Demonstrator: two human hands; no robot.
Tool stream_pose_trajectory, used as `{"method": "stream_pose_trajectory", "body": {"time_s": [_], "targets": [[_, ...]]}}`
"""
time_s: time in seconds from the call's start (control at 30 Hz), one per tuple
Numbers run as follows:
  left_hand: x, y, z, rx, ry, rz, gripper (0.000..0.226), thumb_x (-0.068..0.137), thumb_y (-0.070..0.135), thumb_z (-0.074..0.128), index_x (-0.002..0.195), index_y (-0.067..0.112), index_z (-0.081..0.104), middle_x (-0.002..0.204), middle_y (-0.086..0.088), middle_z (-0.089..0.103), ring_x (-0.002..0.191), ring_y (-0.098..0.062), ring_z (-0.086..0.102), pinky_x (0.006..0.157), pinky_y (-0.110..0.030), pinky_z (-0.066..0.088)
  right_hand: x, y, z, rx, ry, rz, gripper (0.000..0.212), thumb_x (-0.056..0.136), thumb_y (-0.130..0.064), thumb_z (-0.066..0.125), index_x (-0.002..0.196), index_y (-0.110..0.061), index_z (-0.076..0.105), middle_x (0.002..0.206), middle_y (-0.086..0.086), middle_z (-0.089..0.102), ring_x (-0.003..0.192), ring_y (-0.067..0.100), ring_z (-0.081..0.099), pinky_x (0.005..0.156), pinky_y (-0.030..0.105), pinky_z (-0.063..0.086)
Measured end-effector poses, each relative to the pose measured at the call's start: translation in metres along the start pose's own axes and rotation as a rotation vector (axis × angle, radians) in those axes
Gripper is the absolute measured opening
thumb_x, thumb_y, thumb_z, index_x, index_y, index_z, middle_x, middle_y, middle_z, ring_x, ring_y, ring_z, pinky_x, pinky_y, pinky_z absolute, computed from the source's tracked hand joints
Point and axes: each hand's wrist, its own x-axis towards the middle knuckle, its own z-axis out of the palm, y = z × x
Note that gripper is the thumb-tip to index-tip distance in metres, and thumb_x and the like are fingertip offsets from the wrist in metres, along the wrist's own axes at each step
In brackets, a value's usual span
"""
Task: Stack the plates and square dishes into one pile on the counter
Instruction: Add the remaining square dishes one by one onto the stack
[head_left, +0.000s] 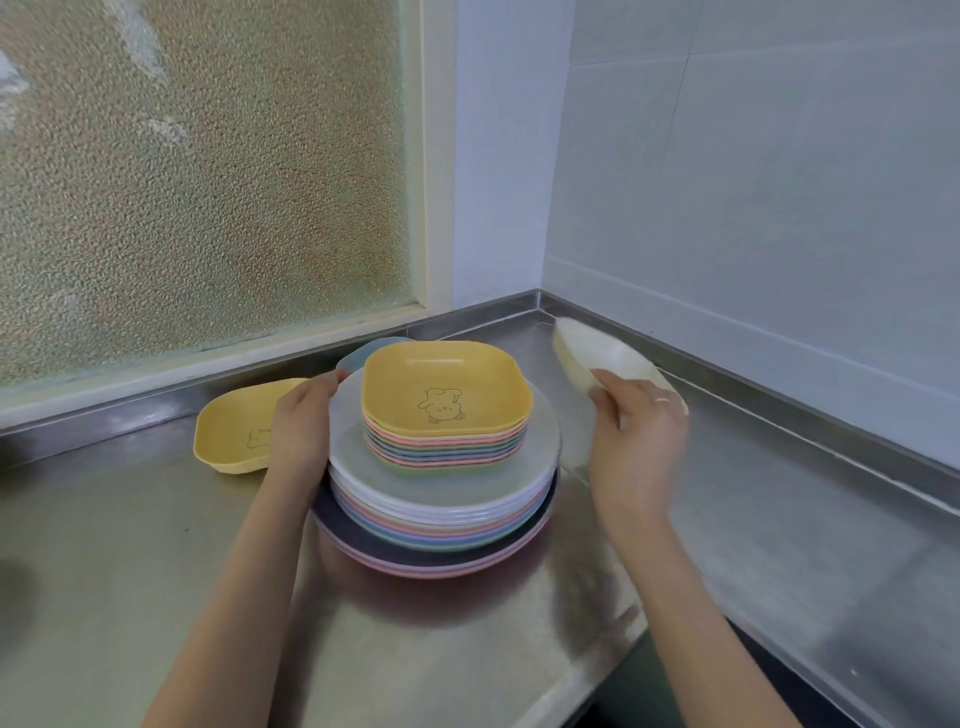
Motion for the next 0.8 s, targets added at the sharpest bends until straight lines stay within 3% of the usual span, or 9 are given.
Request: {"method": "stream_pose_trajectory", "body": {"time_s": [0.1, 0.13, 0.2, 0.27, 0.4, 0.53, 0.63, 0.7, 0.8], "targets": [[0.0, 0.004, -0.001, -0.095, 0.086, 0.037, 0.024, 0.091, 0.016, 0.048, 0.097, 0.022, 0.07, 0.093, 0.009, 0.067, 0.092, -0.009, 0.058, 0.085, -0.018, 0.044, -0.013, -0.048, -0.003, 0.15, -0.011, -0.137, 0.027, 0.078, 0.001, 0.062, 0.098, -0.012, 0.075, 0.085, 0.006, 0.072, 0.081, 0.027, 0.057, 0.075, 0.027, 0.038], [0.0, 0.007, -0.001, -0.117, 0.099, 0.055, 0.026, 0.093, 0.018, 0.048, 0.109, 0.017, 0.068, 0.103, 0.005, 0.068, 0.098, -0.009, 0.059, 0.089, -0.023, 0.044, -0.018, -0.062, -0.003, 0.171, -0.03, -0.171, 0.027, 0.077, 0.0, 0.061, 0.098, -0.013, 0.075, 0.083, 0.005, 0.072, 0.08, 0.026, 0.056, 0.074, 0.028, 0.04], [-0.002, 0.015, 0.0, -0.176, 0.087, 0.103, 0.029, 0.095, 0.019, 0.046, 0.115, 0.014, 0.066, 0.108, 0.002, 0.068, 0.102, -0.006, 0.062, 0.087, -0.018, 0.045, -0.028, -0.083, -0.002, 0.186, -0.089, -0.23, 0.028, 0.075, -0.002, 0.061, 0.097, -0.014, 0.075, 0.081, 0.005, 0.071, 0.079, 0.027, 0.056, 0.072, 0.03, 0.044], [-0.005, 0.025, 0.004, -0.241, 0.037, 0.134, 0.029, 0.096, 0.019, 0.043, 0.114, 0.014, 0.065, 0.108, 0.001, 0.068, 0.102, -0.002, 0.063, 0.086, -0.014, 0.049, -0.036, -0.096, 0.002, 0.171, -0.191, -0.262, 0.028, 0.074, -0.001, 0.062, 0.096, -0.013, 0.076, 0.082, 0.006, 0.072, 0.082, 0.029, 0.058, 0.076, 0.03, 0.046], [-0.01, 0.037, 0.012, -0.325, -0.057, 0.142, 0.028, 0.097, 0.018, 0.04, 0.107, 0.018, 0.066, 0.106, 0.001, 0.07, 0.1, -0.008, 0.066, 0.09, -0.021, 0.05, -0.044, -0.109, 0.009, 0.15, -0.397, -0.234, 0.028, 0.084, -0.005, 0.058, 0.105, -0.016, 0.073, 0.097, 0.007, 0.072, 0.099, 0.025, 0.053, 0.09, 0.03, 0.039], [-0.01, 0.039, 0.013, -0.305, -0.034, 0.143, 0.026, 0.095, 0.016, 0.045, 0.098, 0.026, 0.068, 0.101, 0.009, 0.07, 0.101, -0.009, 0.064, 0.087, -0.021, 0.049, -0.046, -0.121, 0.011, 0.128, -0.374, -0.279, 0.022, 0.078, -0.013, 0.06, 0.093, -0.018, 0.076, 0.078, 0.01, 0.073, 0.08, 0.03, 0.059, 0.07, 0.037, 0.05], [-0.007, 0.037, 0.012, -0.279, -0.015, 0.135, 0.024, 0.093, 0.012, 0.049, 0.098, 0.024, 0.069, 0.104, 0.007, 0.07, 0.103, -0.012, 0.062, 0.091, -0.026, 0.047, -0.048, -0.125, 0.012, 0.107, -0.298, -0.294, 0.015, 0.073, -0.02, 0.064, 0.082, -0.023, 0.076, 0.062, 0.009, 0.067, 0.064, 0.032, 0.059, 0.051, 0.032, 0.05], [-0.007, 0.035, 0.012, -0.233, -0.026, 0.155, 0.025, 0.092, 0.011, 0.05, 0.098, 0.025, 0.07, 0.104, 0.007, 0.07, 0.102, -0.009, 0.061, 0.091, -0.025, 0.045, -0.047, -0.124, 0.012, 0.08, -0.329, -0.304, 0.015, 0.078, -0.026, 0.063, 0.085, -0.028, 0.075, 0.068, 0.006, 0.07, 0.067, 0.031, 0.062, 0.051, 0.031, 0.047], [-0.006, 0.032, 0.012, -0.16, -0.02, 0.196, 0.027, 0.091, 0.01, 0.05, 0.095, 0.027, 0.07, 0.094, 0.014, 0.07, 0.087, 0.004, 0.061, 0.079, -0.014, 0.044, -0.046, -0.119, 0.014, 0.109, -0.417, -0.31, 0.02, 0.086, -0.033, 0.057, 0.096, -0.027, 0.073, 0.08, 0.005, 0.074, 0.075, 0.03, 0.065, 0.056, 0.035, 0.049]]}}
